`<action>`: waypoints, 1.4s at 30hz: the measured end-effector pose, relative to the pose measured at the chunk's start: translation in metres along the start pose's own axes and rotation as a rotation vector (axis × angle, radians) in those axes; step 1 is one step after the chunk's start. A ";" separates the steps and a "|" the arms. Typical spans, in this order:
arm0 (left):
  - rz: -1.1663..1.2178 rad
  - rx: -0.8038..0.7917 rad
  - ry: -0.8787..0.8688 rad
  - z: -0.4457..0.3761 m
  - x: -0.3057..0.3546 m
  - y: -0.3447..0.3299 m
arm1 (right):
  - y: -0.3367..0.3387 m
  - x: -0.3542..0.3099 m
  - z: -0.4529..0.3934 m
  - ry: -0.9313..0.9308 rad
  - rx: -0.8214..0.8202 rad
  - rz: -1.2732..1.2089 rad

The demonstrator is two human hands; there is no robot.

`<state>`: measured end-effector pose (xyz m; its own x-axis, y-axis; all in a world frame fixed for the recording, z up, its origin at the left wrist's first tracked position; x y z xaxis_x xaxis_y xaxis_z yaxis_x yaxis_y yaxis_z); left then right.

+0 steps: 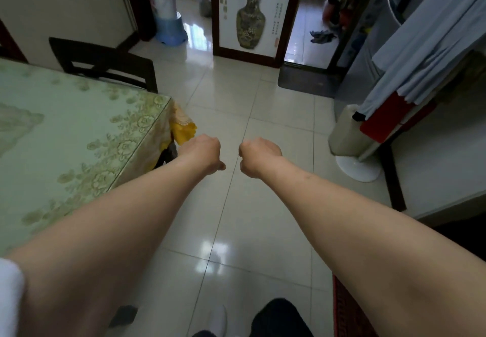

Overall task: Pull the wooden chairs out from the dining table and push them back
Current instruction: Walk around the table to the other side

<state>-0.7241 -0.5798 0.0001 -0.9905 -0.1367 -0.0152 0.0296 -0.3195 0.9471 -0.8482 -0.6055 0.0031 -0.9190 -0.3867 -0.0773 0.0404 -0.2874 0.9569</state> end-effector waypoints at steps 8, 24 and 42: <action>0.025 0.052 0.121 -0.123 0.034 0.034 | 0.037 0.067 -0.125 0.130 0.025 0.060; 0.194 0.039 0.489 -0.282 0.031 0.086 | 0.099 0.108 -0.330 0.539 -0.014 0.189; 0.243 0.046 0.737 -0.460 -0.118 0.143 | 0.159 0.008 -0.570 0.765 -0.035 0.221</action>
<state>-0.5412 -1.0403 -0.0104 -0.6111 -0.7915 0.0004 0.2127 -0.1637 0.9633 -0.6253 -1.1538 -0.0053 -0.3643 -0.9287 -0.0693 0.2148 -0.1562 0.9641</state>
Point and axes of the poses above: each hand's wrist, its own z-axis away from the middle knuckle, its own y-axis out of the back of the hand, x = y × z, the point moved 3 cm from there along -z, towards the middle knuckle, and after that the axes turned 3 degrees about -z, right-handed, at the moved point
